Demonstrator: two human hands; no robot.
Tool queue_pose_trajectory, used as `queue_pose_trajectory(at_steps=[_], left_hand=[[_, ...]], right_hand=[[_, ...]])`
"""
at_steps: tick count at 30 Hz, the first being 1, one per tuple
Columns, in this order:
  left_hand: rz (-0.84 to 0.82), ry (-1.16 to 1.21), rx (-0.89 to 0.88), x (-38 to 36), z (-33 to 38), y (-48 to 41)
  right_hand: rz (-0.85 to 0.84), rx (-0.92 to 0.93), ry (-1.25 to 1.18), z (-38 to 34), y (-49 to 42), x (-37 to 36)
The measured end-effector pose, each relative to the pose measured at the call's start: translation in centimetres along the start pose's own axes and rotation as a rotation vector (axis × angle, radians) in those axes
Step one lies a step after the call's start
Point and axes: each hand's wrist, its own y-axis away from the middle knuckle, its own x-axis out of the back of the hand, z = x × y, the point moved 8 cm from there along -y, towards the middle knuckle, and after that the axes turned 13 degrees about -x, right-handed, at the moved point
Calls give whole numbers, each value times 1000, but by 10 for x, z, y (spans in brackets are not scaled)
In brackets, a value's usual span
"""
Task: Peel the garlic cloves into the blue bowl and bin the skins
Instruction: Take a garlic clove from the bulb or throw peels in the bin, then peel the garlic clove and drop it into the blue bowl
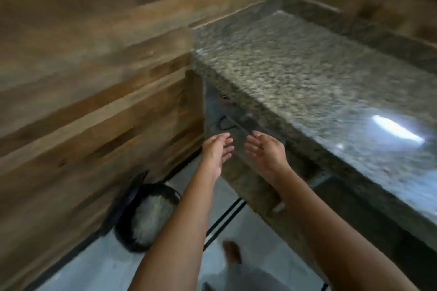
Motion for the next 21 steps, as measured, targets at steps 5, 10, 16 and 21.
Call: queue_pose_trajectory(at_steps=[5,10,16,21], left_hand=[[-305,-115,-53,-165,9,32],[-543,-171,-29,-318,-17,76],[-733,-262,-17,-463,-70,117],[-787,-429,-66,-524,-113,125]], right_hand=[[145,166,-186,-88,37,132],[257,292,-308,-146,67,260],[401,344,-263,-185,75,397],[697,306,-56,-197,72,501]])
